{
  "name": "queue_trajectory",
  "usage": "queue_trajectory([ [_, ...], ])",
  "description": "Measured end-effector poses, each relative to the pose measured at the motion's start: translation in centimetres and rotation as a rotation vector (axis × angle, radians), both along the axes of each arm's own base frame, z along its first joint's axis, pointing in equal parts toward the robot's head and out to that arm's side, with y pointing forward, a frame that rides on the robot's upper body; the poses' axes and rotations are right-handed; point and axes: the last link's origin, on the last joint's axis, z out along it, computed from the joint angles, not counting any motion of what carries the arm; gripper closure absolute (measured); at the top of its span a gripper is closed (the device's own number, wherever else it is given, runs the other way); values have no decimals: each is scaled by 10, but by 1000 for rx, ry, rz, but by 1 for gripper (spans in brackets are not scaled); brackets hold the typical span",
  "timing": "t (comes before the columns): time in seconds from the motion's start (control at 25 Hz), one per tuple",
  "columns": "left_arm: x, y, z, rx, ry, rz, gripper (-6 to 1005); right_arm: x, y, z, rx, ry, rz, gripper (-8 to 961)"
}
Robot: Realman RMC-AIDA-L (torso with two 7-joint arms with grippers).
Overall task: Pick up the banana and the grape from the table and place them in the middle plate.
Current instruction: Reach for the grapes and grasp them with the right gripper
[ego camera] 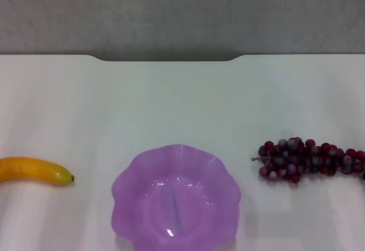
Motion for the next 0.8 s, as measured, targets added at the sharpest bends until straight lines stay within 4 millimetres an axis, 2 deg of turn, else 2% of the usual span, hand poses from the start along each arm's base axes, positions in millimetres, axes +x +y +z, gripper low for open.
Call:
queue_trajectory([
  [0.28,0,1,0,-1,0,1,913,-5,0,-1,1,1,26,901],
  [0.72,0,1,1,-1,1,1,902,-13,-4,3,39,20,85,689],
  [0.76,0,2,1,-1,0,1,901,-13,-4,2,38,26,86,575],
  [0.8,0,2,1,-2,-1,1,854,-13,-4,2,37,33,87,460],
])
